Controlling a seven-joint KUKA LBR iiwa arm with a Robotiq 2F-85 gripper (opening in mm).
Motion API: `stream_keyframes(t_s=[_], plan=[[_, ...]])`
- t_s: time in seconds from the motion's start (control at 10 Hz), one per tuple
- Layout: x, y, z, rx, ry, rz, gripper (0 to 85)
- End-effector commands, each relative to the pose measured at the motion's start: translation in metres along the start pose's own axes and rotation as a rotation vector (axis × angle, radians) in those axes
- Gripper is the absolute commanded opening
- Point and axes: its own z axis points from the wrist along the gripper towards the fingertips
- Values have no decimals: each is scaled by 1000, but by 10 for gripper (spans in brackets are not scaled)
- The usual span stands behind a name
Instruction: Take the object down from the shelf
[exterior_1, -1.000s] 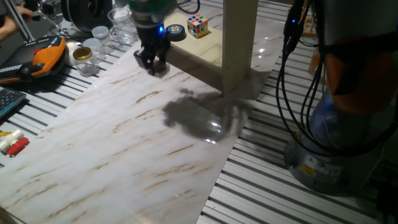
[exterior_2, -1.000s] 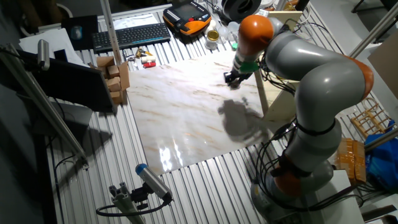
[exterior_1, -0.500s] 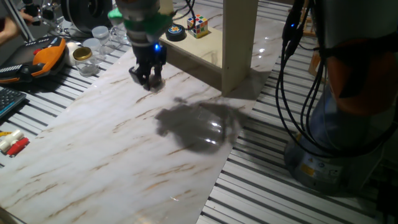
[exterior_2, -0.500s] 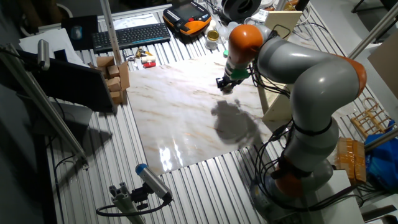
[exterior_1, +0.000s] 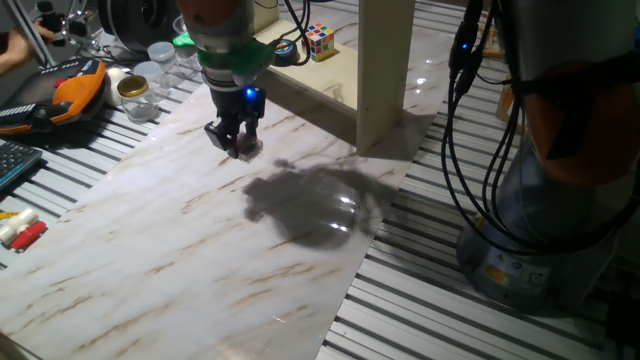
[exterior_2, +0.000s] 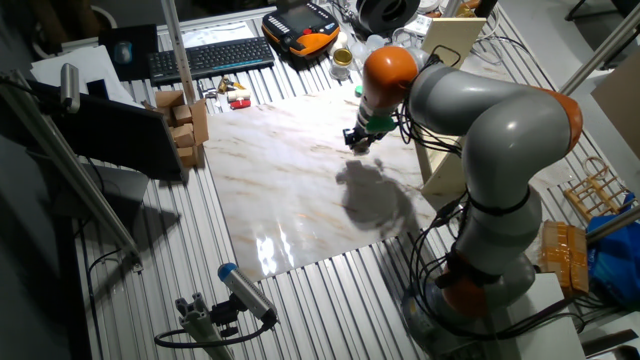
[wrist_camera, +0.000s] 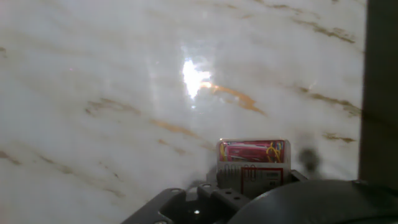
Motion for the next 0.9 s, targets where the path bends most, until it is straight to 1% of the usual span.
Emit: stream_keyframes(t_s=[0.0, 0.1, 0.3, 0.5, 0.6, 0.7, 0.8], plan=[[0, 0, 0, 0, 2, 0, 0], [-1, 0, -1, -16, 4, 6, 0], [-1, 0, -1, -7, 4, 18, 0], [-1, 0, -1, 16, 32, 20, 0], [-1, 0, -1, 9, 50, 5, 0], [-1, 0, -1, -5, 63, -10, 0], [-1, 0, -1, -14, 74, -24, 0]])
